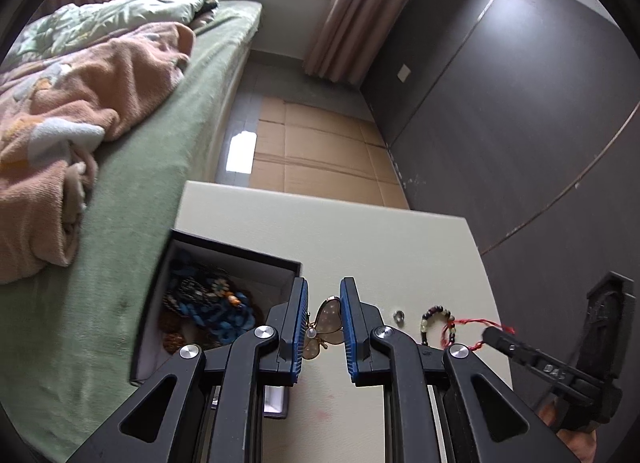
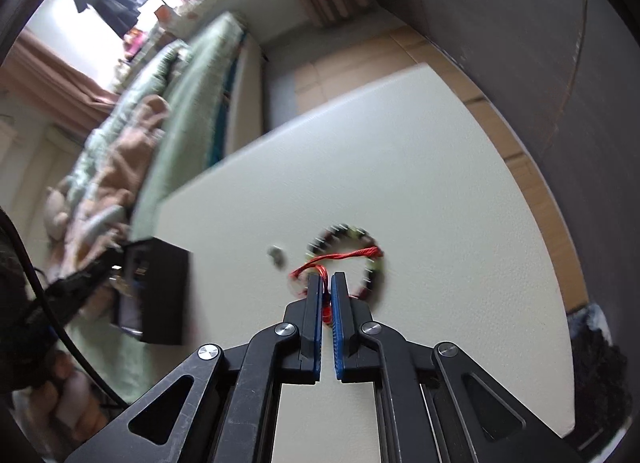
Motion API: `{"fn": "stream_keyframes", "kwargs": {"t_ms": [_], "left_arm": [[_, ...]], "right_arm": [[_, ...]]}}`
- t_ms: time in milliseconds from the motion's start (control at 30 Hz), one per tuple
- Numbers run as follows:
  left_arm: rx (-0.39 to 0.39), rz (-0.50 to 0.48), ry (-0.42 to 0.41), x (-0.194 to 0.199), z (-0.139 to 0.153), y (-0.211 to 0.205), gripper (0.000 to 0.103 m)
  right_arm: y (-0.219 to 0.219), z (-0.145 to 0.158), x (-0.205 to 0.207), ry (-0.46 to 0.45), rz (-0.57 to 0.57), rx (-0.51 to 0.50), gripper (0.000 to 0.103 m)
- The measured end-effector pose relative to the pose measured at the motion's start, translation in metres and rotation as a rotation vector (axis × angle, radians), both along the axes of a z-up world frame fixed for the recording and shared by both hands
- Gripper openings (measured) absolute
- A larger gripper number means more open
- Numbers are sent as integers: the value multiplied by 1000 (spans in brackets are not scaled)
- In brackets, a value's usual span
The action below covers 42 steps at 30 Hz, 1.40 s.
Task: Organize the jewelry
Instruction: 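Grasp the red-string bead bracelet with the right tool while the left holds the brooch, then carry both items over the black box and open the left tool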
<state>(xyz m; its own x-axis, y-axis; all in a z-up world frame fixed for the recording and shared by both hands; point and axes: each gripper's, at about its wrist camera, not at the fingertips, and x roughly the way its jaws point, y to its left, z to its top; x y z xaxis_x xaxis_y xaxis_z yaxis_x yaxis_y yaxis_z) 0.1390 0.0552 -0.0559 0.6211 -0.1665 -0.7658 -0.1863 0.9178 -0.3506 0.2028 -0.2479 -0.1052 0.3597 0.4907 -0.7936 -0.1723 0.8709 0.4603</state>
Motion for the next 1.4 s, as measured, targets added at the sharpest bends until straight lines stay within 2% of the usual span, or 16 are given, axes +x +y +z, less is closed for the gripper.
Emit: {"fn": "stream_keyframes", "kwargs": {"t_ms": [167, 367, 600, 633, 700, 767, 867, 933, 1067, 1300, 1400], "left_arm": [[-6, 45, -16, -6, 7, 18, 17], [-7, 104, -16, -10, 7, 44, 17], [-37, 113, 0, -7, 1, 55, 18], [-49, 110, 9, -6, -1, 56, 20], [-72, 104, 38, -3, -8, 59, 32], [-96, 112, 44, -2, -11, 64, 52], [-105, 127, 20, -4, -6, 69, 64], [-100, 141, 4, -7, -1, 73, 68], [-97, 154, -3, -11, 4, 80, 68], [-87, 180, -14, -20, 11, 91, 68], [-93, 188, -16, -21, 11, 94, 68]], "right_arm": [[14, 22, -7, -66, 31, 88, 6], [42, 34, -15, -119, 77, 131, 6], [70, 37, -17, -134, 122, 163, 6], [74, 37, -17, -134, 128, 167, 6], [82, 38, -18, -137, 139, 179, 6], [87, 39, -18, -140, 151, 201, 6], [97, 42, -19, -151, 164, 230, 6], [105, 43, -20, -158, 173, 253, 6], [124, 42, -22, -164, 198, 271, 6], [150, 35, -21, -162, 201, 271, 6], [164, 37, -22, -198, 190, 235, 6]]}}
